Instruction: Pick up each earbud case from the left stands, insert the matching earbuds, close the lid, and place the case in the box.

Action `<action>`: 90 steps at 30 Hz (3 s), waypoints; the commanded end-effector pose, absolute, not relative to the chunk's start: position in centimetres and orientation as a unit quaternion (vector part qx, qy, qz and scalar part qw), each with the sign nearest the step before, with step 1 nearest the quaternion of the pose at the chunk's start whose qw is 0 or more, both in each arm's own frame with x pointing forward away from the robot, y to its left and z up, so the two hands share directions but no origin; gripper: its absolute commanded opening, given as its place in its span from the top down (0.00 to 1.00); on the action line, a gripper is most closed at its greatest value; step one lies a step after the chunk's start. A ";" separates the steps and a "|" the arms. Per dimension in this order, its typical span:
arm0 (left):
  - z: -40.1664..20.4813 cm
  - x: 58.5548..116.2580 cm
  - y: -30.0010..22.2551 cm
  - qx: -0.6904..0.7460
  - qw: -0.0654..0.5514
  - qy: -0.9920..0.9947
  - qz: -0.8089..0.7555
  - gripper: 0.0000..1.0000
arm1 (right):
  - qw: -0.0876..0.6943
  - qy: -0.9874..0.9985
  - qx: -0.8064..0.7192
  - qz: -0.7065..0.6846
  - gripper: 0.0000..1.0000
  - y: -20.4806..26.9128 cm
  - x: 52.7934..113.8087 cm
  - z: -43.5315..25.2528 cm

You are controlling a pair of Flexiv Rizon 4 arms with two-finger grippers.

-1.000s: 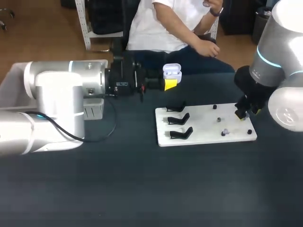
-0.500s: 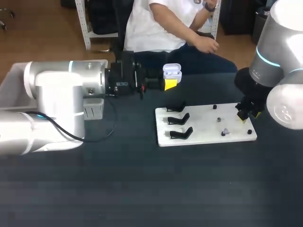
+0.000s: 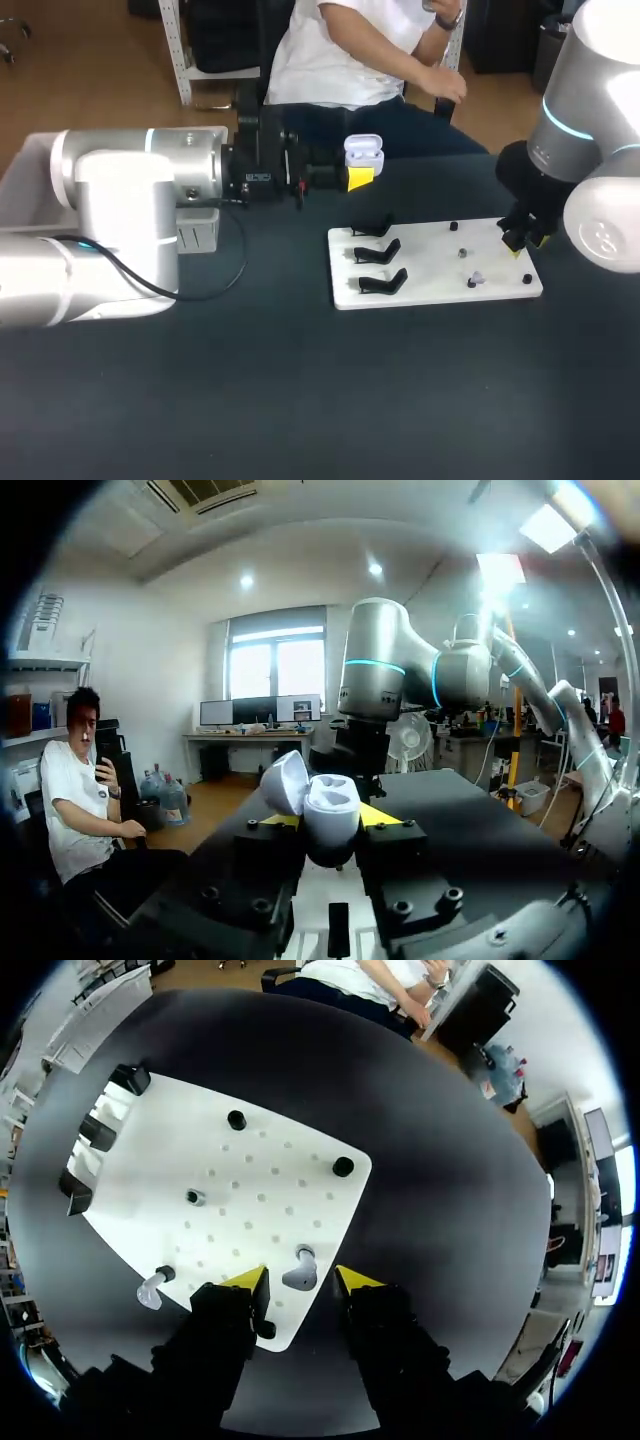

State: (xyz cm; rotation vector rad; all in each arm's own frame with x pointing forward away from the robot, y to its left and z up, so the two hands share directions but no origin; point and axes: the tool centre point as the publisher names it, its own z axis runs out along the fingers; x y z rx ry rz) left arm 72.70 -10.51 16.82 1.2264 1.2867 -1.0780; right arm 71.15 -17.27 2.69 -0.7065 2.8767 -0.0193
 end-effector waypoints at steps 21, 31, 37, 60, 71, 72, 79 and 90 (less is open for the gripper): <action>16.7 72.5 -10.5 0.506 0.511 0.533 -0.445 1.00 | 0.086 0.969 -0.234 -0.004 0.88 -17.2 71.0 2.2; 16.7 72.5 -10.5 0.506 0.511 0.533 -0.445 1.00 | 0.091 0.969 -0.228 -0.006 1.00 -17.4 70.6 3.1; 16.7 72.5 -10.5 0.506 0.511 0.533 -0.445 1.00 | 0.090 0.971 -0.220 -0.012 1.00 -16.9 69.2 6.8; 16.7 72.5 -10.5 0.506 0.511 0.533 -0.445 1.00 | 0.061 0.989 -0.134 -0.027 1.00 -14.0 64.9 14.7; 16.7 72.5 -10.5 0.506 0.511 0.533 -0.445 1.00 | -0.013 0.986 0.164 -0.012 1.00 -12.3 66.5 14.4; 16.7 72.5 -10.5 0.506 0.511 0.533 -0.445 1.00 | -0.006 0.984 0.177 0.015 1.00 -11.7 66.5 14.7; 16.7 72.5 -10.5 0.506 0.511 0.533 -0.445 1.00 | 0.014 0.949 0.316 0.003 1.00 -8.7 67.0 16.2; 16.7 72.5 -10.5 0.506 0.511 0.533 -0.445 1.00 | 0.019 0.945 0.327 -0.025 1.00 -4.6 67.6 17.3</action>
